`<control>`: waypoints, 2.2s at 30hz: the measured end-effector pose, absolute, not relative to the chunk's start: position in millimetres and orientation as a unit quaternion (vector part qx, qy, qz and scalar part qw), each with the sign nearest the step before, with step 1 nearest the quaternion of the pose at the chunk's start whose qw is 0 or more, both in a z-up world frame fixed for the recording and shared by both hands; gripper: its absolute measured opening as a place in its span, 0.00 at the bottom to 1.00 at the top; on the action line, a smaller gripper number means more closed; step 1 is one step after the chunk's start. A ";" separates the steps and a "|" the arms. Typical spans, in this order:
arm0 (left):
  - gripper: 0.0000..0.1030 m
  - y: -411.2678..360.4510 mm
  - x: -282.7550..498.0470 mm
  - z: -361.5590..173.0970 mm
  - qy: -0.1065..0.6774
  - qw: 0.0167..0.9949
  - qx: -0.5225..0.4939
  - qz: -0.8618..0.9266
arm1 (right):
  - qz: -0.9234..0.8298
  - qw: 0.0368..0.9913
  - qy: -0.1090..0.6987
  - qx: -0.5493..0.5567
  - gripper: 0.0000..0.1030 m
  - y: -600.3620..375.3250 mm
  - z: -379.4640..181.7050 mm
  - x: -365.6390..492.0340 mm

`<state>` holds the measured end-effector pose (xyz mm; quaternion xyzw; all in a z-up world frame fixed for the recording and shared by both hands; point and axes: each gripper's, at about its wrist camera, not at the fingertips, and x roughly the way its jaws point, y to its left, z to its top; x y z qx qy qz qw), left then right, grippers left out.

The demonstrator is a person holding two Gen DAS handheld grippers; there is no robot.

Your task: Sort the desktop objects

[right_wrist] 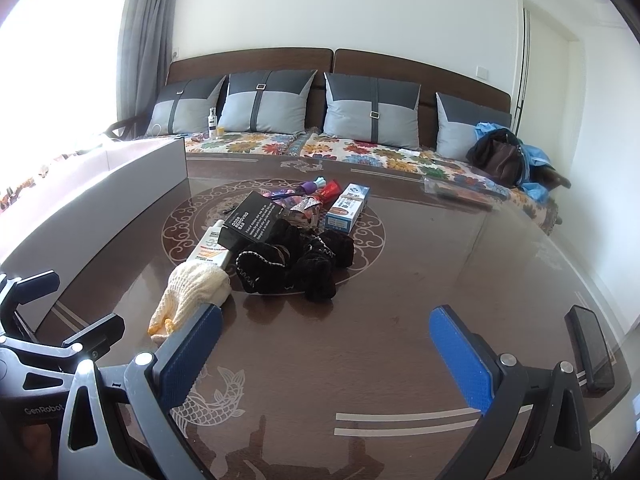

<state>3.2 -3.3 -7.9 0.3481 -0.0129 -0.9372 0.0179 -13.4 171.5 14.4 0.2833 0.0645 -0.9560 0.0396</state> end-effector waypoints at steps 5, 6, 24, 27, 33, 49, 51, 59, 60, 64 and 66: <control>1.00 -3.1 3.2 -8.0 -0.013 0.018 0.349 -0.937 | -0.956 0.040 0.065 0.284 1.00 171.1 14.0 -13.4; 1.00 -3.1 3.2 -7.9 -0.012 0.018 0.350 -0.937 | -0.956 0.040 0.064 0.284 1.00 171.3 14.1 -13.4; 1.00 -3.2 3.5 -7.8 -0.012 0.015 0.351 -0.936 | -0.955 0.041 0.064 0.285 1.00 171.2 13.6 -14.1; 1.00 -3.0 3.2 -8.5 -0.012 0.015 0.352 -0.936 | -0.955 0.041 0.064 0.286 1.00 171.3 14.0 -14.1; 1.00 -2.8 3.2 -9.6 -0.014 0.014 0.353 -0.935 | -0.955 0.041 0.064 0.286 1.00 170.8 12.7 -14.1; 1.00 -3.6 1.0 -12.5 -0.013 0.012 0.361 -0.933 | -0.954 0.043 0.062 0.291 1.00 171.3 9.1 -15.0; 1.00 -3.7 0.5 -12.9 -0.013 0.012 0.362 -0.932 | -0.953 0.044 0.061 0.292 1.00 172.0 9.4 -15.4; 1.00 -3.5 -0.6 -14.4 -0.015 0.011 0.366 -0.930 | -0.953 0.044 0.061 0.295 1.00 172.5 8.9 -15.5; 1.00 -3.5 -0.9 -14.7 -0.015 0.011 0.367 -0.930 | -0.952 0.044 0.061 0.295 1.00 172.9 8.7 -15.8; 1.00 -3.5 -1.5 -15.7 -0.015 0.010 0.369 -0.929 | -0.951 0.044 0.061 0.299 1.00 173.5 8.5 -16.5; 1.00 -3.5 -2.1 -16.0 -0.016 0.010 0.370 -0.929 | -0.951 0.045 0.061 0.301 1.00 173.7 8.6 -17.7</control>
